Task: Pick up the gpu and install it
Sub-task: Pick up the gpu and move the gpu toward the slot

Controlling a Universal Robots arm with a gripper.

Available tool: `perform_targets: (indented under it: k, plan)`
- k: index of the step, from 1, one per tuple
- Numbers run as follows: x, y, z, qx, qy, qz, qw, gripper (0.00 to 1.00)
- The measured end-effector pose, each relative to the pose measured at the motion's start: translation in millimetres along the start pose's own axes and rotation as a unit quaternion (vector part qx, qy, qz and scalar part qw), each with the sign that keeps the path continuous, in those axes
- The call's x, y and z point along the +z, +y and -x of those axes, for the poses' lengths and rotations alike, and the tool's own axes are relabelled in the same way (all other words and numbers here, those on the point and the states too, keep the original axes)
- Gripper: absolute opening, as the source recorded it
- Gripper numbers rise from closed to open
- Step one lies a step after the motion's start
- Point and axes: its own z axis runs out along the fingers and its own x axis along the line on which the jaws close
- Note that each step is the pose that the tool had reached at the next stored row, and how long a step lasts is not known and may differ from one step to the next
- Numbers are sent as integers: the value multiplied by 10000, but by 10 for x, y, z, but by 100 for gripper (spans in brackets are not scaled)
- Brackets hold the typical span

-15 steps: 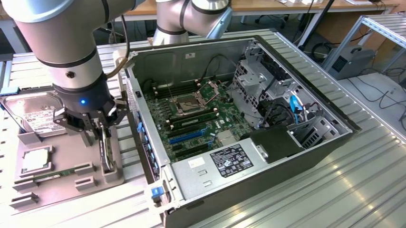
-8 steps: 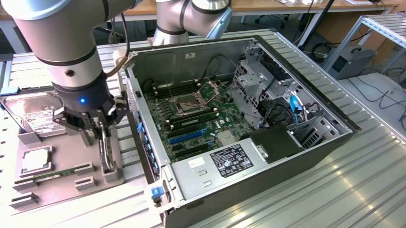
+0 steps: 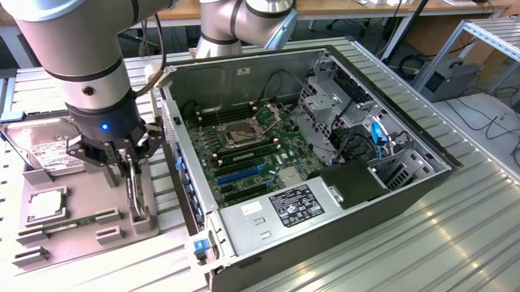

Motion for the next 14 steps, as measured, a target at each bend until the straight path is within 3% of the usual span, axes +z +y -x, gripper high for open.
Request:
perform_targets:
  k: [14]
  plan:
    - [-57, 2, 1, 0, 0, 0, 10000, 27]
